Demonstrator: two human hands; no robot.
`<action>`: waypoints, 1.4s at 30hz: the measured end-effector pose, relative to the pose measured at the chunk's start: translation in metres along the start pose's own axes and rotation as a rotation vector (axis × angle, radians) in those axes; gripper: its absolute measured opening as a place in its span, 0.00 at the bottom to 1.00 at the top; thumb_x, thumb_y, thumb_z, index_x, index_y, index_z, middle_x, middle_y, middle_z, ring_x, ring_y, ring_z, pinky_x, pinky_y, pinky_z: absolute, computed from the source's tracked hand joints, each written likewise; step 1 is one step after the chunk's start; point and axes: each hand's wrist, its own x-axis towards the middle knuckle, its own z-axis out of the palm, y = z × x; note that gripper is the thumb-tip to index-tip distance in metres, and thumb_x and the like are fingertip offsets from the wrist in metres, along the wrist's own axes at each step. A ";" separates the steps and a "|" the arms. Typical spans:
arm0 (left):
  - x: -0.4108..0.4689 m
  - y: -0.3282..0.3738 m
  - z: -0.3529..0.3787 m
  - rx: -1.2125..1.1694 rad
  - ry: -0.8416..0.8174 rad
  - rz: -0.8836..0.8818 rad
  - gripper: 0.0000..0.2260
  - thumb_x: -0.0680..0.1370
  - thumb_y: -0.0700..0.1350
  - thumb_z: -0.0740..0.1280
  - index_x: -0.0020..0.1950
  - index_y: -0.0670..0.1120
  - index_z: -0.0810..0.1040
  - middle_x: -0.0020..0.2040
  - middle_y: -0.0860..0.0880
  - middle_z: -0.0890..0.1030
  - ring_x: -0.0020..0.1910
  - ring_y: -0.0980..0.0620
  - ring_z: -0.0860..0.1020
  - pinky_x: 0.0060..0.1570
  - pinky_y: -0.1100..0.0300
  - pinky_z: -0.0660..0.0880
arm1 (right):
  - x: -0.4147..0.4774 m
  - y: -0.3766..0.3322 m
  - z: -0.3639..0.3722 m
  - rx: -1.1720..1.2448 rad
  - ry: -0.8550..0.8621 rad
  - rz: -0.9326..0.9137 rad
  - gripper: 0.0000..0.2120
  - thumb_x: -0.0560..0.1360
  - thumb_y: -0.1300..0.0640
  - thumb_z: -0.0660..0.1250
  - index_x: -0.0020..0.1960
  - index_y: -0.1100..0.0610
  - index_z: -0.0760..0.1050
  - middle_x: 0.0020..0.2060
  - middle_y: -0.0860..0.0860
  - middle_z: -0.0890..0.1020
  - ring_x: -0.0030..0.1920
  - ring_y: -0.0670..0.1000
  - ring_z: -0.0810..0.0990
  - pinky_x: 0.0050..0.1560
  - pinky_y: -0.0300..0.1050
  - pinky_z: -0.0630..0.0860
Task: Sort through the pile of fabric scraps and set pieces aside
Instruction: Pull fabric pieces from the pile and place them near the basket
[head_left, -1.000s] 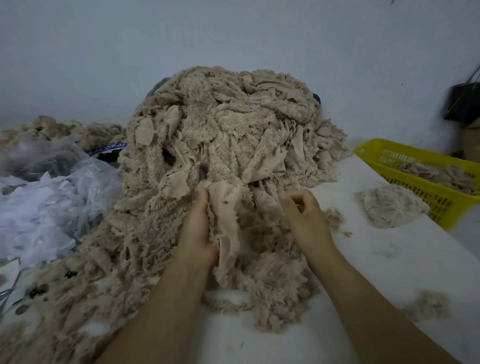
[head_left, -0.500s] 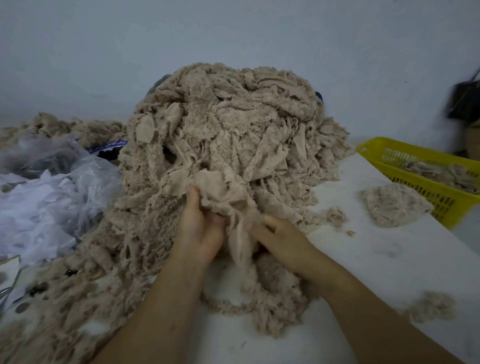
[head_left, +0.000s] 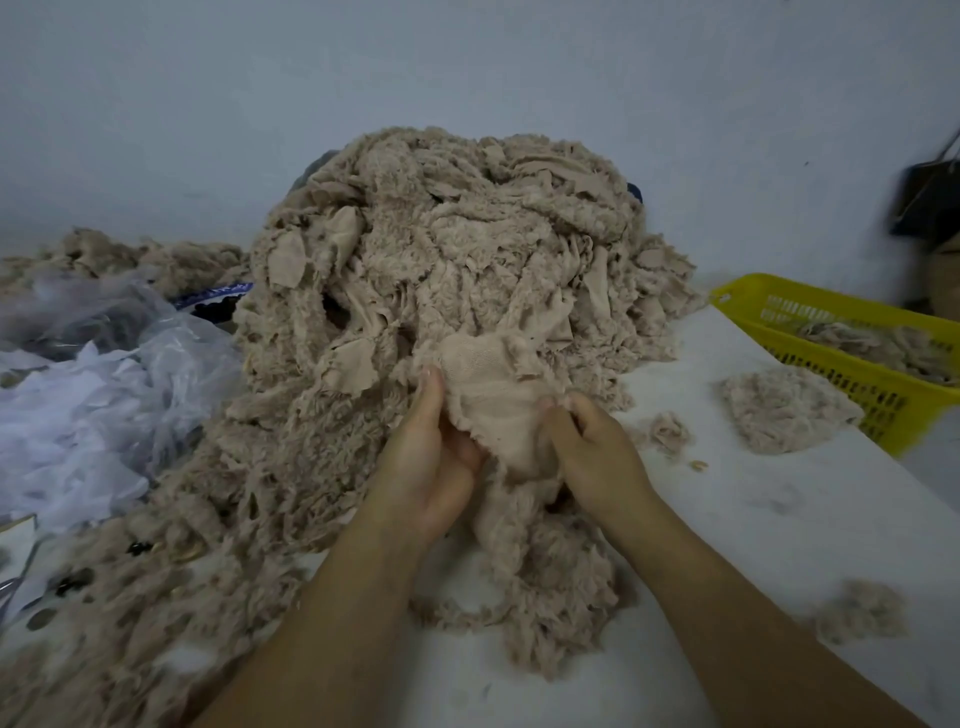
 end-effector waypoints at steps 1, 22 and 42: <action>0.001 0.000 0.000 0.025 0.017 0.000 0.24 0.84 0.56 0.53 0.67 0.41 0.78 0.63 0.41 0.82 0.63 0.45 0.80 0.59 0.52 0.79 | 0.001 0.001 -0.001 0.042 0.037 0.033 0.19 0.82 0.50 0.60 0.35 0.54 0.62 0.25 0.41 0.69 0.25 0.40 0.66 0.26 0.33 0.62; -0.010 0.010 0.002 0.122 0.078 0.009 0.15 0.74 0.52 0.69 0.54 0.44 0.86 0.54 0.42 0.85 0.52 0.47 0.85 0.45 0.57 0.82 | 0.020 0.006 -0.035 0.502 0.306 0.397 0.20 0.82 0.52 0.54 0.38 0.58 0.76 0.28 0.51 0.75 0.22 0.46 0.68 0.24 0.41 0.65; 0.002 0.029 -0.011 -0.293 0.378 0.228 0.09 0.85 0.44 0.60 0.53 0.42 0.79 0.41 0.49 0.86 0.37 0.57 0.85 0.34 0.63 0.80 | 0.002 -0.008 -0.021 0.561 -0.130 0.344 0.17 0.81 0.46 0.62 0.49 0.54 0.86 0.48 0.53 0.87 0.46 0.51 0.86 0.38 0.39 0.80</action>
